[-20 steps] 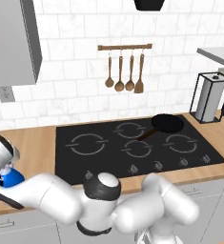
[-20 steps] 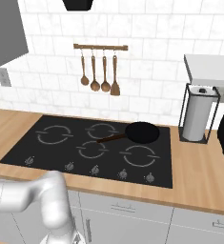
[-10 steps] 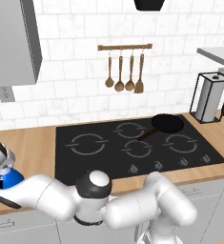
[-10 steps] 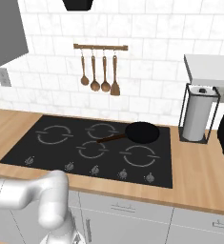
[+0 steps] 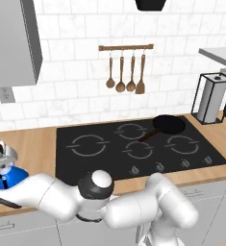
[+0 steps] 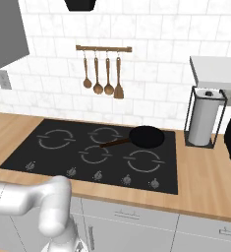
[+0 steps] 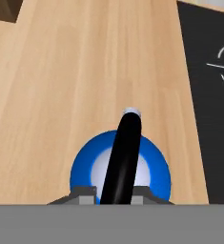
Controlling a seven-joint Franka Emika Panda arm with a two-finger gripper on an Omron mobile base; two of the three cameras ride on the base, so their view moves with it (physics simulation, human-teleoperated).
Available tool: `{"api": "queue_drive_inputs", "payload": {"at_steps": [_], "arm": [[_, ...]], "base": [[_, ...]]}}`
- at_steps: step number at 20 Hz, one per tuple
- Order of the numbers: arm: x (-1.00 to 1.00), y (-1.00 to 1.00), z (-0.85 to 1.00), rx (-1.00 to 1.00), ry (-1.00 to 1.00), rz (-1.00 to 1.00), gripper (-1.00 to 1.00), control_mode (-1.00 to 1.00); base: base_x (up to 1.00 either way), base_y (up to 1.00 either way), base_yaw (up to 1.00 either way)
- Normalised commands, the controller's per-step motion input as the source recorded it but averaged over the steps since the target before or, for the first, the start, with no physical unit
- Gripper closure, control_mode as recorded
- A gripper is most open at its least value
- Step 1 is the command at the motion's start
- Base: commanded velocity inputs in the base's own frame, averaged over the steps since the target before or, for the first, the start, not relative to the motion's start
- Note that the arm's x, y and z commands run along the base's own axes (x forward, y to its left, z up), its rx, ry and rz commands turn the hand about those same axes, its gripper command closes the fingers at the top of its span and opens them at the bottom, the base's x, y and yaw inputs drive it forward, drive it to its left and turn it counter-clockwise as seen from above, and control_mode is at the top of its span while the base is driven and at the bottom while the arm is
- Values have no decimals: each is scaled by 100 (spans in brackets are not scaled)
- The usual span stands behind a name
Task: Pick the kettle from the counter and place it on a stove burner. Then turn the burner on.
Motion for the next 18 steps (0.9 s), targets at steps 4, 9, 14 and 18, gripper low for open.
{"api": "queue_drive_inputs", "payload": {"at_steps": [4,9,14,18], "arm": [[-53,-100,0,-3,-36,-1,100,-100],[-31,-100,0,-6,-43,0,100,-100],[1,-100,24,-1,-35,-3,100,-100],[14,-100,29,0,-27,-5,100,-100]], "base": [[0,0,0],[0,0,0],[0,0,0],[0,0,0]]}}
